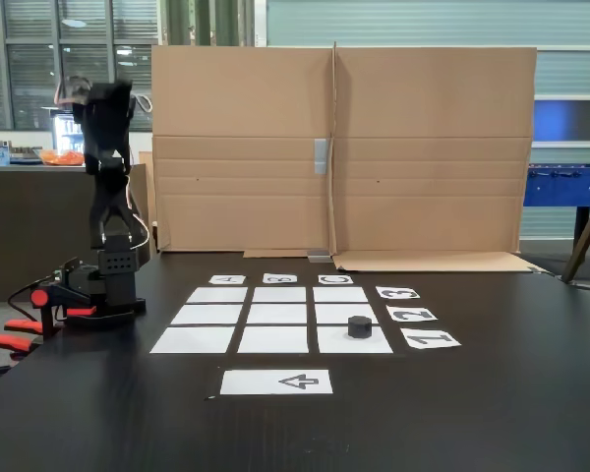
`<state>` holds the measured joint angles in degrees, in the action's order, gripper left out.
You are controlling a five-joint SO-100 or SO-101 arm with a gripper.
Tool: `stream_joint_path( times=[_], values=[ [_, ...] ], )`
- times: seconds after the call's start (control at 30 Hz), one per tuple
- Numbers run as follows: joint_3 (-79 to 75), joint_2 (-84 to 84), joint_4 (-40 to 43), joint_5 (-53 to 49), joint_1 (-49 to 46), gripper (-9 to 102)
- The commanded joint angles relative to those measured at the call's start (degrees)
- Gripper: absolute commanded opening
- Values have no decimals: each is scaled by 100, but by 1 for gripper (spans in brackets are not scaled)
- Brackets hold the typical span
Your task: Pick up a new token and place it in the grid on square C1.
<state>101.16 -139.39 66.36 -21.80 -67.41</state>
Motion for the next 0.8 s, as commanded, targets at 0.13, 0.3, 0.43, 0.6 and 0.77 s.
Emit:
stream_joint_path(
  times=[0.13, 0.3, 0.43, 0.6, 0.77],
  values=[
    [1644, -1072, -229, 264, -105, 25],
    [2426, -1679, -299, 510, -167, 4],
    [2988, -2109, -334, 703, -290, 0],
    [3832, -2760, -343, 729, -439, 0],
    [4562, -3006, -387, 563, -501, 0]
  ],
)
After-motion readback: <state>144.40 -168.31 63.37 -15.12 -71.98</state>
